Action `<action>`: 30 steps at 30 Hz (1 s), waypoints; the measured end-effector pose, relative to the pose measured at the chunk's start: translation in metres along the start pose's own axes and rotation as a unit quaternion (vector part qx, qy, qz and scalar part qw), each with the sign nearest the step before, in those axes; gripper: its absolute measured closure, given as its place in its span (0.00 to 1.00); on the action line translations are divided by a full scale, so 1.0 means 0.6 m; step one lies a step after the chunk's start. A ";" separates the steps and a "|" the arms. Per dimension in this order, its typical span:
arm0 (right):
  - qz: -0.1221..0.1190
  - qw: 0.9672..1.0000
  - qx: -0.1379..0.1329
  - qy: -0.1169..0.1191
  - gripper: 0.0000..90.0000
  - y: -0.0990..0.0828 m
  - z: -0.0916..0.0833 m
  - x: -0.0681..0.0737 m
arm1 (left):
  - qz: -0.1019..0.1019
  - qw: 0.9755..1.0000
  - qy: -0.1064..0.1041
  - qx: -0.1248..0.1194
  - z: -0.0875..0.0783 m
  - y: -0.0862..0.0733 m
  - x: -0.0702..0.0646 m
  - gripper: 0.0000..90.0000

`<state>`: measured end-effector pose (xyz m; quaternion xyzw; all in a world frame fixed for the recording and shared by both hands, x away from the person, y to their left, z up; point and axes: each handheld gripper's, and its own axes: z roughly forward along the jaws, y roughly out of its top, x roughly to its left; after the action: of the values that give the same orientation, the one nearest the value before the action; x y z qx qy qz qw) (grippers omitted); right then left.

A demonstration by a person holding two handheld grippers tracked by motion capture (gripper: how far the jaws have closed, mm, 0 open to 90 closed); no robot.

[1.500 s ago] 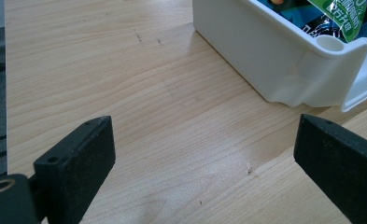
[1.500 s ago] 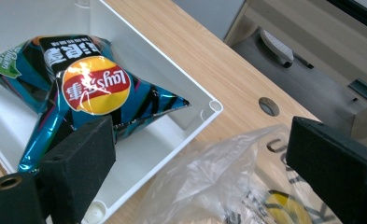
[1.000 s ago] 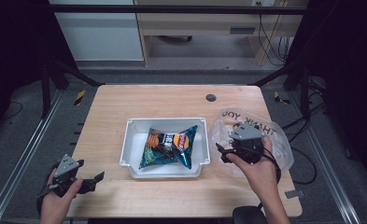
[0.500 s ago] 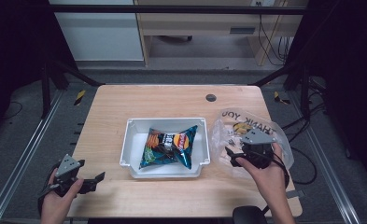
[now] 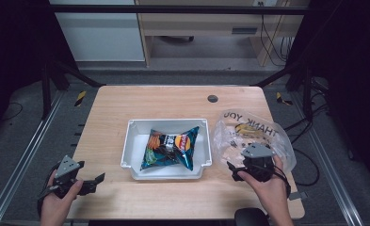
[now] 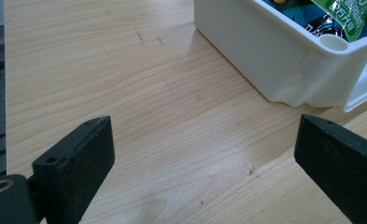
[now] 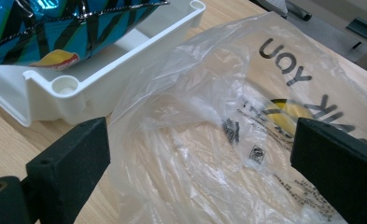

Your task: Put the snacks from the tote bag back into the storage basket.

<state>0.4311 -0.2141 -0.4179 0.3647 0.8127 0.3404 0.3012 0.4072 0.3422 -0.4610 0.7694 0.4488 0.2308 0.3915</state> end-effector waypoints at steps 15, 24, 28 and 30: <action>-0.045 0.997 0.052 0.035 0.06 -0.003 0.038 0.036 | 0.000 1.000 -0.002 0.000 0.000 0.000 0.000 0.05; -0.037 0.995 0.086 0.037 0.08 -0.011 0.073 0.044 | -0.002 1.000 -0.003 0.001 0.000 0.000 0.001 0.05; -0.042 0.994 0.100 0.021 0.08 -0.016 0.084 0.046 | 0.000 1.000 -0.004 0.003 0.001 0.000 0.001 0.05; -0.039 0.994 0.101 0.015 0.08 -0.019 0.089 0.048 | -0.001 1.000 -0.004 0.002 0.001 0.000 0.001 0.05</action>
<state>0.4502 -0.1787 -0.4651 0.3564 0.8609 0.2496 0.2636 0.4077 0.3425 -0.4613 0.7706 0.4483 0.2271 0.3920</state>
